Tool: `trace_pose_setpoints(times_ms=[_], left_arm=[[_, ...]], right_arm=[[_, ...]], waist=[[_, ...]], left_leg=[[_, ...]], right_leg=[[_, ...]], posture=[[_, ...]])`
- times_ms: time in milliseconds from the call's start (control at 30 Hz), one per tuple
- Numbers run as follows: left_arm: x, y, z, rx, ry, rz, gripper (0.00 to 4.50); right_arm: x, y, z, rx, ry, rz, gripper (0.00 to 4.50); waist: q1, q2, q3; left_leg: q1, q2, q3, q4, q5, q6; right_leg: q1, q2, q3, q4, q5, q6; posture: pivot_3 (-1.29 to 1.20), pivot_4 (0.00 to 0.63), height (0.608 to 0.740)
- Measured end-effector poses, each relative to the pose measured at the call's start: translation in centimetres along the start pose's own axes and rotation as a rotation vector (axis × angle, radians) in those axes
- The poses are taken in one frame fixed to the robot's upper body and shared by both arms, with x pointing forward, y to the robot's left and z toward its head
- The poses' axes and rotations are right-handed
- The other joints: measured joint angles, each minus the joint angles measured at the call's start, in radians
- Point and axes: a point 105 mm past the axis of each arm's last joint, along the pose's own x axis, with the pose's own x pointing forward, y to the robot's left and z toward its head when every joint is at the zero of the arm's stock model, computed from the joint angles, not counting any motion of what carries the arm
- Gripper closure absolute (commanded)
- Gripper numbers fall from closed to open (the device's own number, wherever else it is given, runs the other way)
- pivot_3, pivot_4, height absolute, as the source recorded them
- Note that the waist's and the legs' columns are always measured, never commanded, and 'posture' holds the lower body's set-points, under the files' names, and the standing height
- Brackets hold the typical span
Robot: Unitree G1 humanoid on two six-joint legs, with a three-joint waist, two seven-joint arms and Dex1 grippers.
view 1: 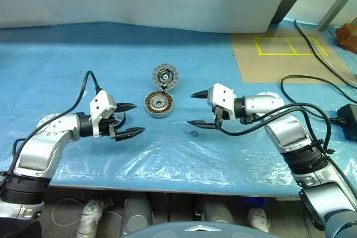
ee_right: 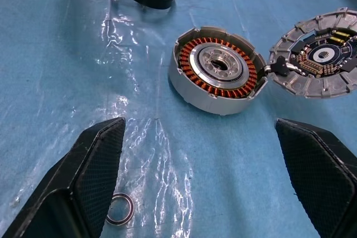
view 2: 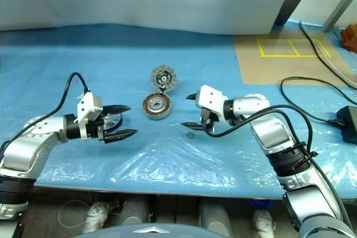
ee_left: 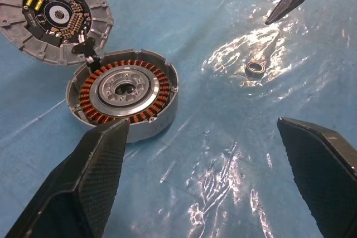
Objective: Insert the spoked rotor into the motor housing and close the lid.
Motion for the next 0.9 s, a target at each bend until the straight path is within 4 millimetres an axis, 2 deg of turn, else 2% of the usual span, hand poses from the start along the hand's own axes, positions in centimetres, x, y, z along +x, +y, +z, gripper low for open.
trace_pose_setpoints(times_ms=[233, 567, 667, 800, 900], left_arm=[[0.5, 0.7, 0.1, 0.007, -0.024, 0.045, 0.02], [0.2, 0.4, -0.8, -0.02, -0.01, 0.075, 0.02], [0.1, 0.1, -0.9, -0.021, -0.011, 0.077, 0.02], [0.2, 0.0, -0.9, -0.024, -0.021, 0.093, 0.02], [0.1, -0.3, -1.1, -0.036, -0.023, 0.101, 0.02]], right_arm=[[-0.1, -0.5, 0.0, 0.002, -0.003, -0.037, 0.0], [0.9, -1.6, 0.9, -0.039, -0.027, -0.024, 0.0], [2.5, -1.7, 1.7, -0.061, -0.045, 0.006, 0.0], [6.0, -1.6, 2.5, -0.125, -0.039, 0.079, 0.0], [8.6, -0.7, 2.3, -0.182, -0.008, 0.161, 0.0]], waist=[[-0.001, 0.0, 0.0], [-0.002, 0.0, 0.0], [-0.008, 0.0, 0.0], [-0.009, 0.0, 0.0], [-0.008, 0.0, 0.0]], left_leg=[[0.0, 0.0, 0.0, 0.0, 0.0, 0.0], [0.0, 0.0, 0.0, 0.0, 0.0, 0.0], [0.001, 0.0, 0.0, 0.0, 0.0, 0.0], [0.001, 0.001, 0.0, 0.0, 0.0, 0.0], [0.0, 0.001, 0.0, 0.001, 0.0, 0.0]], right_leg=[[0.0, 0.0, 0.0, 0.0, 0.0, 0.0], [0.0, 0.0, 0.0, 0.0, 0.0, 0.0], [0.0, 0.0, 0.0, 0.001, 0.0, 0.0], [0.0, 0.0, -0.001, 0.003, -0.001, -0.002], [-0.001, 0.0, -0.001, 0.003, -0.001, -0.002]], posture=[[0.0, 0.15, 0.74], [0.0, 0.15, 0.74], [0.0, 0.15, 0.74], [0.0, 0.15, 0.74], [0.0, 0.15, 0.74]])
